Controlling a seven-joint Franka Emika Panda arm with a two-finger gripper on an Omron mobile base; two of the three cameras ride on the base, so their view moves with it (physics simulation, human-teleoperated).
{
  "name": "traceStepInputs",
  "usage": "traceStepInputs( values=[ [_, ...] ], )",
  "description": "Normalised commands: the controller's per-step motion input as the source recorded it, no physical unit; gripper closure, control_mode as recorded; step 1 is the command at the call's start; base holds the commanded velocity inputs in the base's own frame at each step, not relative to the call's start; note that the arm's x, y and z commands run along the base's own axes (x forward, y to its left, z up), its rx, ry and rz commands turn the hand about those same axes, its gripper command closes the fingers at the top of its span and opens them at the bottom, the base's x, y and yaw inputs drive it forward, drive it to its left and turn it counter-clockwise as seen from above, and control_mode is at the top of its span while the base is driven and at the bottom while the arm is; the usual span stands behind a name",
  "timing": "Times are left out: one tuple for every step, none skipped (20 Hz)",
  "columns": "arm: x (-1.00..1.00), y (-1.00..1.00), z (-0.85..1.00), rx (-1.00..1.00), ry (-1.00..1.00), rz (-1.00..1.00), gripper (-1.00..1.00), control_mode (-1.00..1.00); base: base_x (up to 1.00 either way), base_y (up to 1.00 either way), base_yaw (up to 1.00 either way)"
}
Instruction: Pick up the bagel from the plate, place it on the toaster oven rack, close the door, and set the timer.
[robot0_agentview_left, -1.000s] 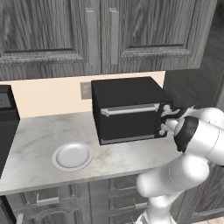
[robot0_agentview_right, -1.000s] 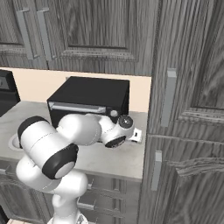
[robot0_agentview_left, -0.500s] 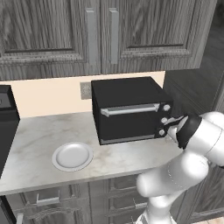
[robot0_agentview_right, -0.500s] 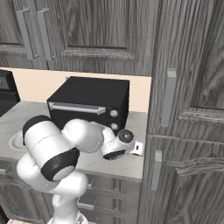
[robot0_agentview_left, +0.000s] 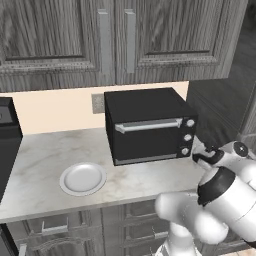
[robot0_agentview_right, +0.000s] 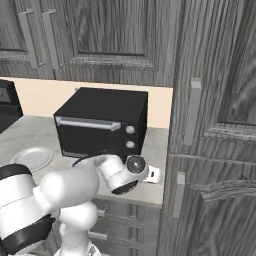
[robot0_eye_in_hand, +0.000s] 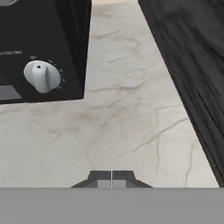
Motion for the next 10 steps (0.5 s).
traceStepInputs(
  values=[
    [-0.17,0.0,1.0,0.0,0.0,0.0,1.0,-1.0,0.0,0.0,0.0],
    [-0.05,0.0,1.0,0.0,0.0,0.0,1.0,-1.0,0.0,0.0,0.0],
    [0.0,0.0,1.0,0.0,0.0,0.0,1.0,-1.0,0.0,0.0,0.0],
    [0.0,0.0,1.0,0.0,0.0,0.0,1.0,-1.0,0.0,0.0,0.0],
    [0.0,0.0,0.99,0.0,0.03,0.0,1.0,-1.0,0.0,0.0,0.0],
    [0.04,0.0,0.95,0.0,0.05,0.0,1.0,-1.0,0.0,0.0,0.0],
    [0.18,0.0,0.79,0.0,0.09,0.0,1.0,-1.0,0.0,0.0,0.0],
    [0.29,0.0,0.58,0.0,0.13,0.0,1.0,-1.0,0.0,0.0,0.0],
    [0.3,0.0,0.42,0.0,0.13,0.0,1.0,-1.0,0.0,0.0,0.0],
    [0.31,0.0,0.29,0.0,0.13,0.0,1.0,-1.0,0.0,0.0,0.0]
  ],
)
